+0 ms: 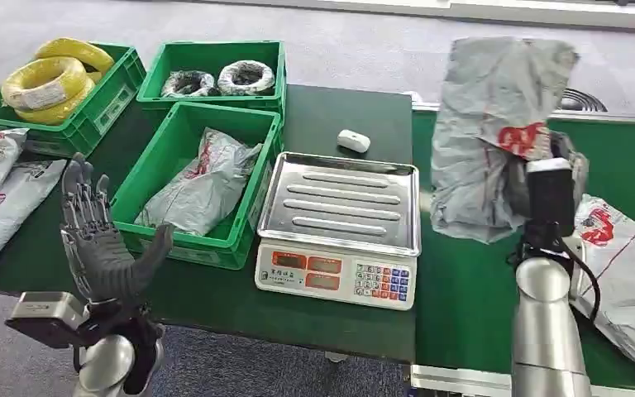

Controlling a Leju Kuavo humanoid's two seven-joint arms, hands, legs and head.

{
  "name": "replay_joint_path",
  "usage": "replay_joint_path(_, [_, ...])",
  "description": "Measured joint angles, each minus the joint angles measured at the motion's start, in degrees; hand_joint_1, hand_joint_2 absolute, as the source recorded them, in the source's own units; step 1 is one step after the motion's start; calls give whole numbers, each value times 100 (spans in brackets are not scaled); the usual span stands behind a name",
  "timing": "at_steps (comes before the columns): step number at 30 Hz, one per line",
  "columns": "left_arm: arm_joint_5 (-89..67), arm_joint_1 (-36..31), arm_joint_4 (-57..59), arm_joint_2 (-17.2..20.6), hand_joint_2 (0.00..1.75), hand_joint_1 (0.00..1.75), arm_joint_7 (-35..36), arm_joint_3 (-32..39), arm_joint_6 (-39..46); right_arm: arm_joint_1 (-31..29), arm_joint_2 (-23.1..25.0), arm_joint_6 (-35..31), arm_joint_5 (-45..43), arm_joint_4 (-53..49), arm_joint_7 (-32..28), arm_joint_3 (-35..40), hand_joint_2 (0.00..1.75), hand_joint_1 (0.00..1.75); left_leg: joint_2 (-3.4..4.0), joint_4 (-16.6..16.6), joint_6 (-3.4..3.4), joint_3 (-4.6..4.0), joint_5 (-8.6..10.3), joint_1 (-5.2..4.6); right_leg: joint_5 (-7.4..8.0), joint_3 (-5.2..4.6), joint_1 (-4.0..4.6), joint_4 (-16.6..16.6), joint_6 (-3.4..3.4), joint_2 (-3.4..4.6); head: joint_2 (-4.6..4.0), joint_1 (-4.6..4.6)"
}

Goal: Moved the parcel from conveyor to table for the left to box.

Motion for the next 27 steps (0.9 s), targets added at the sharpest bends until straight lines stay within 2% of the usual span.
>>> replay_joint_path(3, [41, -266, 109, 24, 175, 0, 31, 129, -50, -485, 39, 78, 81, 594, -9, 426, 175, 175, -54, 2, 0, -10, 21, 1, 4, 1, 1, 0, 4, -47, 0, 0])
replay_joint_path(7, [46, -350, 186, 46, 175, 0, 31, 218, -63, -755, 52, 84, 85, 1048, -42, 642, 175, 175, -60, 2, 0, -24, 21, 0, 3, -3, 1, 3, 4, -54, 0, 0])
replay_joint_path(11, [164, -593, 408, 63, 175, 0, 246, 277, -185, -1057, 90, 931, 304, 1598, 120, 887, 175, 175, -58, 2, 1, -39, 20, -1, 4, -13, -1, 3, 4, -53, 0, 0])
replay_joint_path(14, [196, -997, 867, 66, 175, 0, 398, 380, -371, -1442, 365, 1401, 384, 2527, -150, 1190, 175, 175, -51, 2, -1, -29, 23, 0, 9, -15, 0, 3, 0, -50, 0, -2])
replay_joint_path(15, [194, -1128, 1021, 61, 175, 0, 428, 398, -431, -1523, 435, 1620, 387, 2811, -331, 1274, 175, 159, -53, 3, -4, -28, 27, 2, 9, -15, 2, 3, 0, -52, 0, 0])
replay_joint_path(16, [179, -1235, 1199, 50, 175, 0, 444, 409, -480, -1586, 507, 1797, 410, 3068, -493, 1369, 175, 154, -59, 3, -4, -28, 31, 4, 10, -15, 3, 4, -1, -54, 0, 0])
replay_joint_path(24, [-101, -1665, 2071, 37, 175, 0, 669, 411, -572, -1698, 704, 2154, 509, 4160, -770, 1853, 175, 155, -59, 3, -6, -39, 33, 3, 10, -21, 3, 9, -1, -53, 0, 2])
replay_joint_path(25, [-103, -1684, 2120, 37, 175, 0, 680, 411, -575, -1697, 704, 2165, 515, 4213, -778, 1872, 175, 103, -56, 3, -6, -39, 32, 2, 10, -23, 2, 8, -1, -52, 0, 2])
replay_joint_path(26, [-107, -1705, 2168, 37, 175, 0, 686, 411, -577, -1698, 702, 2169, 515, 4265, -783, 1898, 175, 0, -56, 3, -6, -40, 32, 0, 10, -24, 0, 7, -1, -52, 0, 2])
replay_joint_path(27, [-109, -1723, 2208, 37, 175, 0, 686, 411, -577, -1701, 702, 2169, 515, 4305, -783, 1918, 175, 0, -56, 3, -5, -39, 32, -1, 10, -24, 0, 7, -1, -52, 0, 2])
